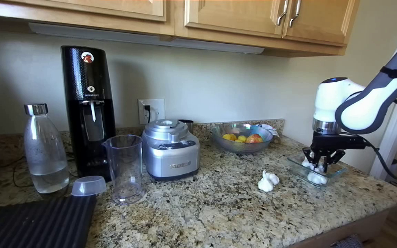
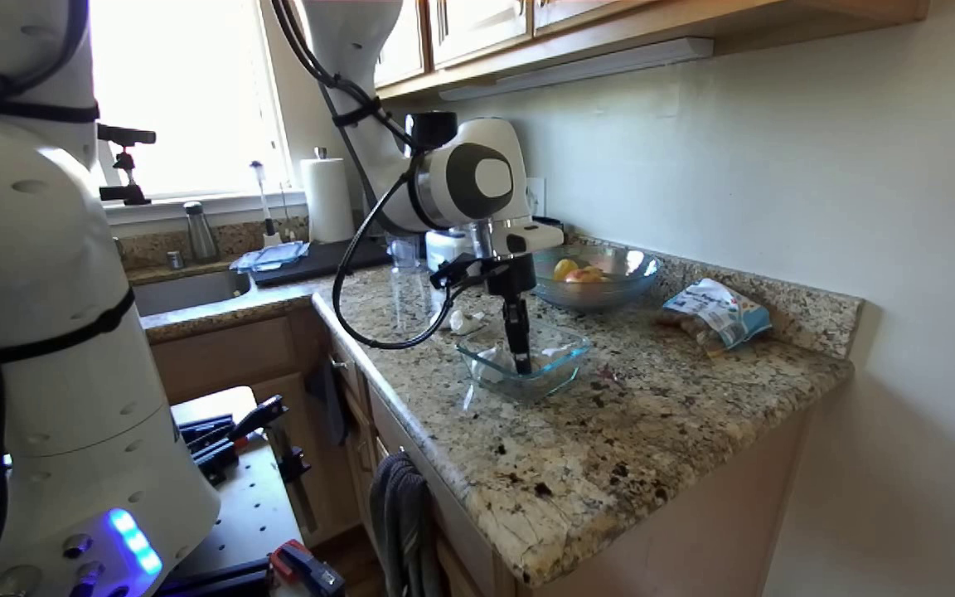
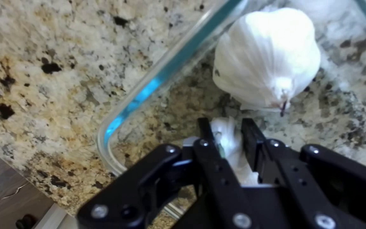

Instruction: Remove the cloves of garlic from the glass bowl and put it on the counter

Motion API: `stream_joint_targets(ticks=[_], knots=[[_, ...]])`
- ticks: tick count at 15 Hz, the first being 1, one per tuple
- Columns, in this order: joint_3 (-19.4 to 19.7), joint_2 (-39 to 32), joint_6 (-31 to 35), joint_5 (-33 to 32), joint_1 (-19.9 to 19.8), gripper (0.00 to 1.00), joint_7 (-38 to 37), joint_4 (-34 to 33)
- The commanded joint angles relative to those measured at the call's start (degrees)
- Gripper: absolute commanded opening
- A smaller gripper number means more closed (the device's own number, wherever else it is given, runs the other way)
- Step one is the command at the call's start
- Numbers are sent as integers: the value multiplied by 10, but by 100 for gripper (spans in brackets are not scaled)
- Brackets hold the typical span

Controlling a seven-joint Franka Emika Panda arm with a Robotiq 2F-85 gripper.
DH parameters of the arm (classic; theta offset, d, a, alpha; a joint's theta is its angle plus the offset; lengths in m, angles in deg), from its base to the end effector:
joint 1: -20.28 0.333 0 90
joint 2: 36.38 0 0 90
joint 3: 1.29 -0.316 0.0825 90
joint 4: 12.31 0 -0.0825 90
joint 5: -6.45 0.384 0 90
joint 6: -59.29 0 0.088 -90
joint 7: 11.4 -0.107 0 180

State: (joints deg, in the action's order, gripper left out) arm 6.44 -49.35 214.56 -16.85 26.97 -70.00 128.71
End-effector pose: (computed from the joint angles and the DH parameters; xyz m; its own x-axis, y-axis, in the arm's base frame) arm 0.4820 0.0030 0.2078 0.7805 -0.6037 0.1623 -0.6230 -0.7728 0.1215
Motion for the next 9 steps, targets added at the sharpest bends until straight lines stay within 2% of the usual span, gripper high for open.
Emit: stream_joint_targets(ticks=[1, 4, 5, 9], knots=[[-7, 63, 8, 6, 5, 11, 13, 42], [-21, 101, 2, -4, 7, 7, 9, 53], [-28, 112, 2, -4, 6, 3, 11, 56], [-56, 140, 2, -5, -2, 7, 13, 54]])
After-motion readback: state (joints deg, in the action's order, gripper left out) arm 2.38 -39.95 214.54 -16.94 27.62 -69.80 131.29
